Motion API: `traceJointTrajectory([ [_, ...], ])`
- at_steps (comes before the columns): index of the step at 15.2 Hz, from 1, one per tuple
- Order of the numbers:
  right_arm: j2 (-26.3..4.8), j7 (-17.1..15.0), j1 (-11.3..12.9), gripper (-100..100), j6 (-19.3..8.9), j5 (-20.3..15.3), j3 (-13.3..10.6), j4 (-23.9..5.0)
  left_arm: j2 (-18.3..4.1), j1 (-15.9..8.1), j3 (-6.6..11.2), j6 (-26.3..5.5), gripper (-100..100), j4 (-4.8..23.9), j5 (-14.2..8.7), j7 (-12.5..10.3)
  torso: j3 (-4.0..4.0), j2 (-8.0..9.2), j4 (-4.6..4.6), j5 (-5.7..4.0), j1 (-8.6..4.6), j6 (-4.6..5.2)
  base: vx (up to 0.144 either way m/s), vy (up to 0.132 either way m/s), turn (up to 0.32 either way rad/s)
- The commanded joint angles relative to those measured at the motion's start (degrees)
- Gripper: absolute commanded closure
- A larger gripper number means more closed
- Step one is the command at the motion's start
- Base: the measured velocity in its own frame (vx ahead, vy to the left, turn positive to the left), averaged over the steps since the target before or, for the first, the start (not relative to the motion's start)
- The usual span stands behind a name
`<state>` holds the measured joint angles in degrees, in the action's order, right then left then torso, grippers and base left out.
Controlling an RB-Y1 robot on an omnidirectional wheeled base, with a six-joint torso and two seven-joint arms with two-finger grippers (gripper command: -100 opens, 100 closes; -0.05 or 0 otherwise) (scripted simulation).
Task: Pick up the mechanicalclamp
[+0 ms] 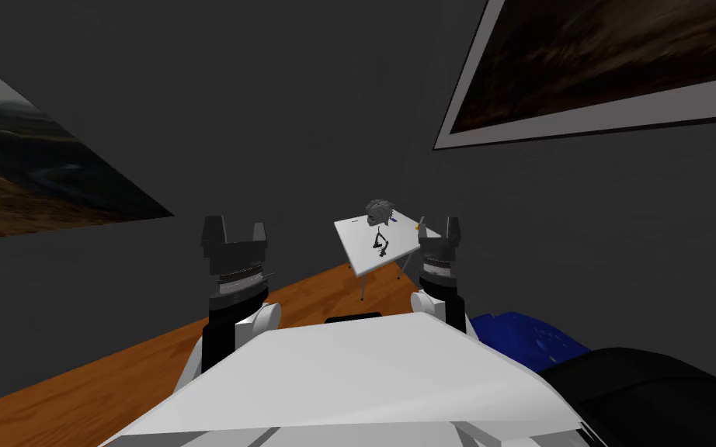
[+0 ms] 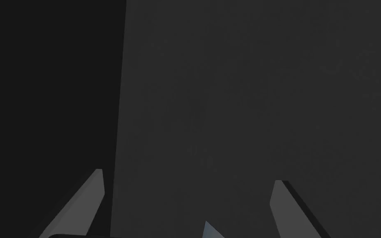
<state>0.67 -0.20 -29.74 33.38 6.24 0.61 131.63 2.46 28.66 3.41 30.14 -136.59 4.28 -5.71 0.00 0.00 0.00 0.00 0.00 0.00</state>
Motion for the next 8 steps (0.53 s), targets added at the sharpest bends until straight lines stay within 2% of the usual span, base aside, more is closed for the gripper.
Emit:
traceJointTrajectory([
  [1, -1.8, -0.1, 0.6, -100, 0.2, 1.0, 0.7, -0.3, 0.0, 0.0, 0.00, 0.0, 0, 0.0, 0.0, 0.0, 0.00, 0.00, 0.00, 0.00, 0.00, 0.00, -0.001, 0.012, 0.016],
  [4, -5.6, -0.5, 3.0, -100, 0.9, 4.8, 3.3, -1.5, 0.0, 0.0, -0.01, 0.0, 0, 0.0, 0.0, 0.0, 0.00, -0.01, 0.00, 0.03, 0.13, -0.01, 0.000, 0.052, 0.060],
  [5, -5.6, -0.5, 3.0, -100, 0.9, 4.8, 3.3, -1.5, 0.0, 0.0, -0.01, 0.0, 0, 0.0, 0.0, 0.0, -0.01, -0.02, 0.00, 0.04, 0.21, -0.02, 0.003, 0.067, 0.041],
  [7, -7.7, -0.9, 5.5, -100, 1.6, 8.0, 6.0, -2.7, 0.0, 0.0, -0.01, 0.0, 0, 0.0, 0.0, 0.0, -0.02, -0.03, 0.00, 0.06, 0.28, -0.02, 0.008, 0.085, 0.061],
  [8, -7.7, -0.9, 5.5, -100, 1.6, 8.8, 6.0, -2.7, 0.0, 0.0, -0.01, 0.0, 0, 0.0, 0.0, 0.0, -0.03, -0.05, -0.01, 0.07, 0.34, -0.02, 0.010, 0.082, 0.059],
])
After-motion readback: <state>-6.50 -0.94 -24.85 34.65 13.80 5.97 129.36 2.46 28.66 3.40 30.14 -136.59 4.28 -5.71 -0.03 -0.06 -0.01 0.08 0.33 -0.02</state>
